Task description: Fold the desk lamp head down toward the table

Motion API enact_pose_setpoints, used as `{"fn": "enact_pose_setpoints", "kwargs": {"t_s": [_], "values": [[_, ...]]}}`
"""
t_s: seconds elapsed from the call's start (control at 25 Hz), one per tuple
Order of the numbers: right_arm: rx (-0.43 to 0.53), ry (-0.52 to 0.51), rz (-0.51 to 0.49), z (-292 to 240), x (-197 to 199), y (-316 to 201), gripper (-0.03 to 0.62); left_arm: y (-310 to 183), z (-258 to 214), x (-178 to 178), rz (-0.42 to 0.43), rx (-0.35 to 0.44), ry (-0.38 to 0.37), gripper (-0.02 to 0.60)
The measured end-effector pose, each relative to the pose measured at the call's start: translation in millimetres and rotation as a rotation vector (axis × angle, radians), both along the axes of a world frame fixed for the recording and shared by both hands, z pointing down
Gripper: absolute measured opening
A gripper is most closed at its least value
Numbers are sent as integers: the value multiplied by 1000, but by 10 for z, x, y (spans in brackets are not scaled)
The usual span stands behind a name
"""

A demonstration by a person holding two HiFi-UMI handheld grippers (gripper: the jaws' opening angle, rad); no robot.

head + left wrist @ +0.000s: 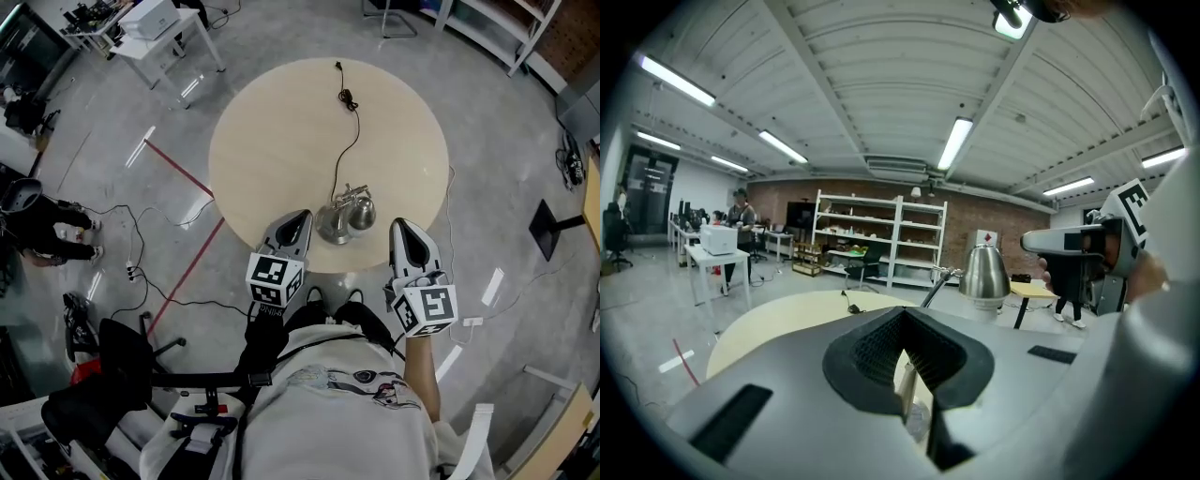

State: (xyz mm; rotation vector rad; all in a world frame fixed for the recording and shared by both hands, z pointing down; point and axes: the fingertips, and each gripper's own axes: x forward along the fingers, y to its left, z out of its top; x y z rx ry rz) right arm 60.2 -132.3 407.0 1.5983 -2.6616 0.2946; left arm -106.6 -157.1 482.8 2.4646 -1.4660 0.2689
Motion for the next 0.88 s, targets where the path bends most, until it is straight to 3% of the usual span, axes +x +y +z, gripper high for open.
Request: {"fn": "enact_pose_setpoints", "kwargs": {"t_s": [0.28,0.72,0.88], "values": [[26,-27,-82,-114,-202,-272,3,-175,-34,31,-26,13,-15,1],[19,-26,-185,-221,-524,-280,5,-147,-80,-91,-66,9,-13,2],[-9,12,-236,-131,-637,-258,119,-162,-49,-93,-67,3,-11,2]]}}
